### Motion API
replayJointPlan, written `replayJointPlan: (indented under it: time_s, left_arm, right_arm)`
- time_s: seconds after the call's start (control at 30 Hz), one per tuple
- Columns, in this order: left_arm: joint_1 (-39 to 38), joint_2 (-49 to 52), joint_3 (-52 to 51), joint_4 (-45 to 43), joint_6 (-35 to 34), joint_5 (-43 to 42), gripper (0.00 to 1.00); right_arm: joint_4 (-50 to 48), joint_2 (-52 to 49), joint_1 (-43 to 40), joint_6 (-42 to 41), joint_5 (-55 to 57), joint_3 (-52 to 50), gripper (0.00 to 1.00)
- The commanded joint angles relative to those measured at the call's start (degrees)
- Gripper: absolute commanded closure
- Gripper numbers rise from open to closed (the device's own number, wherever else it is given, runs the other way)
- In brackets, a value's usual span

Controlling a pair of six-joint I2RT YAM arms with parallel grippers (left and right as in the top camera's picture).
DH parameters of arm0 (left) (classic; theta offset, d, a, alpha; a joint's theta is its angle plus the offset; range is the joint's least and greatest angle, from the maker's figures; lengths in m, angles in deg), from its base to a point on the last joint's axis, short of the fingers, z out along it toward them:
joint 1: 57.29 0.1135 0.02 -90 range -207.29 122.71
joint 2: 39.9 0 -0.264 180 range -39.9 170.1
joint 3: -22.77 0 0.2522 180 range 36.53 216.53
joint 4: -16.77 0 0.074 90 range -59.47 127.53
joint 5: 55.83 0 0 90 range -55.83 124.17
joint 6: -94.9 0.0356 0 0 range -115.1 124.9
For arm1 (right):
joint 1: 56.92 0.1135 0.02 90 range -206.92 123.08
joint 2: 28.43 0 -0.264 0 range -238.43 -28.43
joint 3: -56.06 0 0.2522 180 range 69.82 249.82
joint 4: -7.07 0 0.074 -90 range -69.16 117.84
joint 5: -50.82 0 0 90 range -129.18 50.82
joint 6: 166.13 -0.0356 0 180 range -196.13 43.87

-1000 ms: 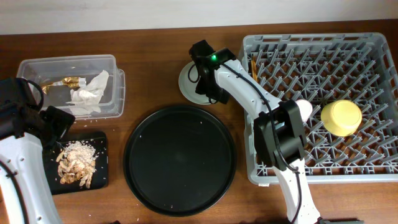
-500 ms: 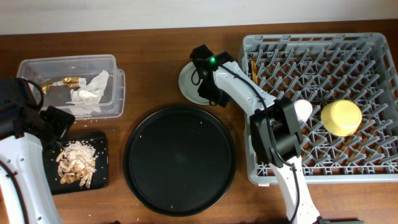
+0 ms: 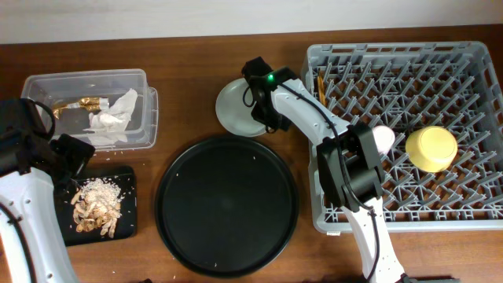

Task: Sort waste into correct bins and load items into the dishwasher rack
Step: 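Stand the plate upright in the rack's back-left slots and release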

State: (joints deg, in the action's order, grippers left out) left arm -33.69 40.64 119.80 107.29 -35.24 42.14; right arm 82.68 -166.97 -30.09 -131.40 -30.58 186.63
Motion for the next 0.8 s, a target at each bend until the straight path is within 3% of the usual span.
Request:
replayJointPlan:
  time_s: [0.0, 0.13, 0.27, 0.53, 0.77]
  left_arm:
    - [0.2, 0.2, -0.2, -0.1, -0.2, 0.7, 0.01]
    - [0.2, 0.2, -0.2, -0.1, -0.2, 0.7, 0.01]
    - [0.2, 0.2, -0.2, -0.1, -0.2, 0.7, 0.01]
    - [0.2, 0.2, -0.2, -0.1, -0.2, 0.7, 0.01]
    - [0.2, 0.2, -0.2, -0.1, -0.2, 0.7, 0.01]
  right_arm:
    - [4.1, 0.7, 0.1, 3.0, 2.6, 2.6, 0.96]
    - [8.7, 6.3, 0.0, 7.3, 8.9, 9.2, 0.96]
    - [16.6, 13.6, 0.0, 12.0, 22.5, 17.7, 0.96]
    - [30.6, 17.8, -0.1, 12.0, 48.1, 18.4, 0.96]
    - [32.2, 17.1, -6.1, 12.0, 45.9, 15.6, 0.96]
